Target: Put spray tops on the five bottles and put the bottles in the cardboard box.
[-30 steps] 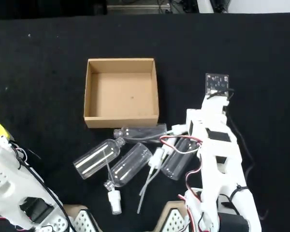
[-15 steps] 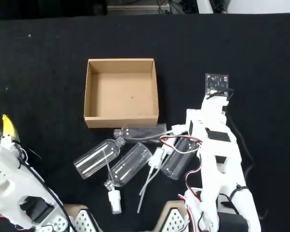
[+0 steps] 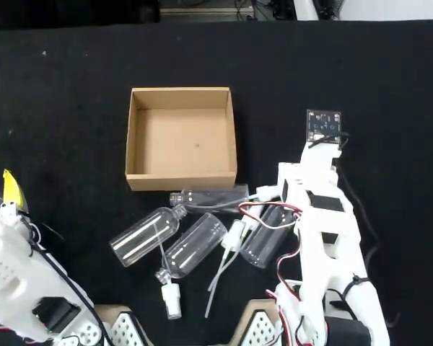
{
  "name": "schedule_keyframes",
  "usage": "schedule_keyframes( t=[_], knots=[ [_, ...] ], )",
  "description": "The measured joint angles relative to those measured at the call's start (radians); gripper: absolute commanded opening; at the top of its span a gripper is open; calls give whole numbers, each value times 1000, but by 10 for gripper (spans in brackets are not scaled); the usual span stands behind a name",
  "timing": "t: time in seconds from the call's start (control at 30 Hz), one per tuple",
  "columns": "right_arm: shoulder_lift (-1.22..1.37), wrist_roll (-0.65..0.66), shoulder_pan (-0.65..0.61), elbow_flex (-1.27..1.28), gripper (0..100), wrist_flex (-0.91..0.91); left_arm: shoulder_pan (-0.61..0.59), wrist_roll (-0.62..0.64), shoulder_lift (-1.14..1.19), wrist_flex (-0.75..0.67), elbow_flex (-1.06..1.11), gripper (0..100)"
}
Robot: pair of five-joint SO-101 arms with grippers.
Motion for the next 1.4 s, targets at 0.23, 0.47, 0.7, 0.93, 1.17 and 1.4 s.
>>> schedule_keyframes(
  t=[0.23,0.47,0.7,0.93,1.17,1.4],
  knots=[
    [0,0,0,0,173,0,9,-3,-123,35,61,340],
    [0,0,0,0,173,0,9,-9,-126,92,61,339],
    [0,0,0,0,173,0,9,-9,-126,95,61,338],
    [0,0,0,0,173,0,9,-9,-126,95,61,280],
    [0,0,0,0,173,0,9,-9,-126,95,61,44],
    [0,0,0,0,173,-2,11,-9,-127,95,61,33]
  ],
)
